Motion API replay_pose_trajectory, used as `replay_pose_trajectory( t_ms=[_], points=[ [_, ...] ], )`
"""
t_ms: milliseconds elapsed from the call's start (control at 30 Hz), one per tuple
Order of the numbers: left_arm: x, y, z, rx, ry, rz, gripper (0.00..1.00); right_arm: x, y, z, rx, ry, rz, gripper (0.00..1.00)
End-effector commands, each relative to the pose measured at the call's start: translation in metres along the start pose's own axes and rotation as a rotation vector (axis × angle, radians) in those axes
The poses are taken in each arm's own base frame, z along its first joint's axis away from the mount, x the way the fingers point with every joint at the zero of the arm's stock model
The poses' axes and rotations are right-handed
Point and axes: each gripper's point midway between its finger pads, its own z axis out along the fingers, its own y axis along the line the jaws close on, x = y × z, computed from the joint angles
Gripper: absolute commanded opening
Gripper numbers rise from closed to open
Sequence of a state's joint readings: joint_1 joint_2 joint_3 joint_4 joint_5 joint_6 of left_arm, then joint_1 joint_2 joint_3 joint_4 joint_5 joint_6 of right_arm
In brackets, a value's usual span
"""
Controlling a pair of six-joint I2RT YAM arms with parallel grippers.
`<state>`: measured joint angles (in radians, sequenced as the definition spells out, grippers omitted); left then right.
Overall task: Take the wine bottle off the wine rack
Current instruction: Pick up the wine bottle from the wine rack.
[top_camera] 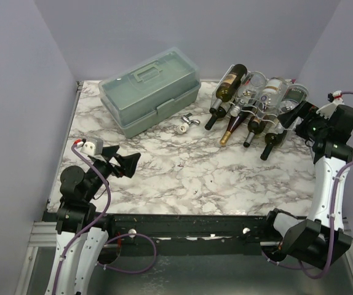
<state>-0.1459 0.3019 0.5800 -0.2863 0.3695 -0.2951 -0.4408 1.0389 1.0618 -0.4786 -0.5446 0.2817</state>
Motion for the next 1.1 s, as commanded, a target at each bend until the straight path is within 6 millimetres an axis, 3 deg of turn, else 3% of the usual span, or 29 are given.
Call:
replay_pose_trajectory(
  t_ms=[0, 267, 500, 900, 1067],
  points=[
    [0.000, 0.001, 0.000, 0.001, -0.011, 0.005, 0.98, -0.002, -0.045, 0.013, 0.206, -0.023, 0.087, 1.00],
    [0.001, 0.003, 0.001, -0.006, -0.008, 0.004, 0.99, 0.008, -0.075, 0.048, 0.257, 0.014, 0.143, 0.96],
    [0.002, 0.006, 0.003, -0.018, -0.002, 0.000, 0.98, 0.010, -0.071, 0.056, 0.232, 0.019, 0.152, 0.91],
    [0.001, 0.006, 0.002, -0.017, -0.005, 0.002, 0.98, 0.015, -0.066, 0.064, 0.191, 0.038, 0.178, 0.71],
    [0.000, 0.006, 0.002, -0.018, -0.007, 0.003, 0.99, 0.017, -0.066, 0.073, 0.186, 0.047, 0.189, 0.69]
  ],
)
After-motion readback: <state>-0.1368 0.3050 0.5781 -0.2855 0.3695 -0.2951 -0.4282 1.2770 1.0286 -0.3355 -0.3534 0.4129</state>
